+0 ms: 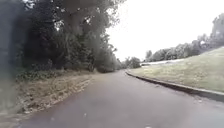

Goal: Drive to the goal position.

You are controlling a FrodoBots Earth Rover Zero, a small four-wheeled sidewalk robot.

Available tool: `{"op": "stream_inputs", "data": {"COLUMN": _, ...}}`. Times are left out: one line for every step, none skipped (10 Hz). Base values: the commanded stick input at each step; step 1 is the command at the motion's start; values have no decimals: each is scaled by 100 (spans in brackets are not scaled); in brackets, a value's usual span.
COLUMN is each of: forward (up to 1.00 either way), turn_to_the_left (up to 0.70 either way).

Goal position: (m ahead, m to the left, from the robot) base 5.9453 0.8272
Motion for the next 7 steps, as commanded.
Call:
{"op": "stream_inputs", "data": {"forward": 45, "turn_to_the_left": 0}}
{"op": "stream_inputs", "data": {"forward": 45, "turn_to_the_left": 0}}
{"op": "stream_inputs", "data": {"forward": 45, "turn_to_the_left": 0}}
{"op": "stream_inputs", "data": {"forward": 45, "turn_to_the_left": 0}}
{"op": "stream_inputs", "data": {"forward": 45, "turn_to_the_left": 0}}
{"op": "stream_inputs", "data": {"forward": 45, "turn_to_the_left": 0}}
{"op": "stream_inputs", "data": {"forward": 45, "turn_to_the_left": 0}}
